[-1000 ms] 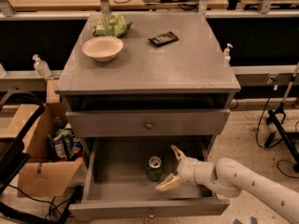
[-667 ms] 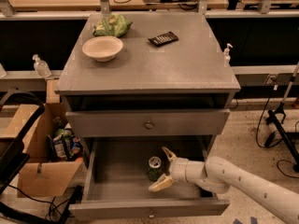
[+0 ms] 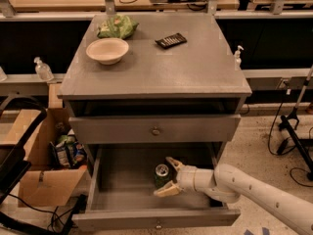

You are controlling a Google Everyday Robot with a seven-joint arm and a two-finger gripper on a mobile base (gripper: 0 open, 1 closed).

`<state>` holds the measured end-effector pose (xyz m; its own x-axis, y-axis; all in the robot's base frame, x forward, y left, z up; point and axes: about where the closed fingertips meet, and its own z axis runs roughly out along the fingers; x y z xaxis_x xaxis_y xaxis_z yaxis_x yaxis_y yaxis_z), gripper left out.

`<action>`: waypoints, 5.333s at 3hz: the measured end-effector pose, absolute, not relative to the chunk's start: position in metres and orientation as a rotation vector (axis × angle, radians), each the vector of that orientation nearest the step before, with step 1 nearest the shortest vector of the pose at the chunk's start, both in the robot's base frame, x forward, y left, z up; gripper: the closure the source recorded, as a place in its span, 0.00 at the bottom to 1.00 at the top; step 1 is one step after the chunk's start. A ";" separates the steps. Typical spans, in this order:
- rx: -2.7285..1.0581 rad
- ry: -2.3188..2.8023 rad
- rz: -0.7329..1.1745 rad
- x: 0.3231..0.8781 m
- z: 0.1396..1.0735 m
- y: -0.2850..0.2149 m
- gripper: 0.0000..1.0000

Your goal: Pick green can from middle drawer and place on counter

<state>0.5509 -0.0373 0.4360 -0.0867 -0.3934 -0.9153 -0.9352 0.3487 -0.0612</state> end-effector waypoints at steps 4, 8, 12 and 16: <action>-1.198 1.656 0.774 0.544 0.444 -0.036 1.00; -1.020 1.721 0.784 0.510 0.764 -0.159 1.00; -0.920 1.774 0.645 0.555 0.874 -0.168 1.00; -0.782 1.728 0.458 0.708 0.999 -0.185 1.00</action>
Offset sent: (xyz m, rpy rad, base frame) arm -0.0004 0.0019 -0.0001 0.0014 0.0007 0.0029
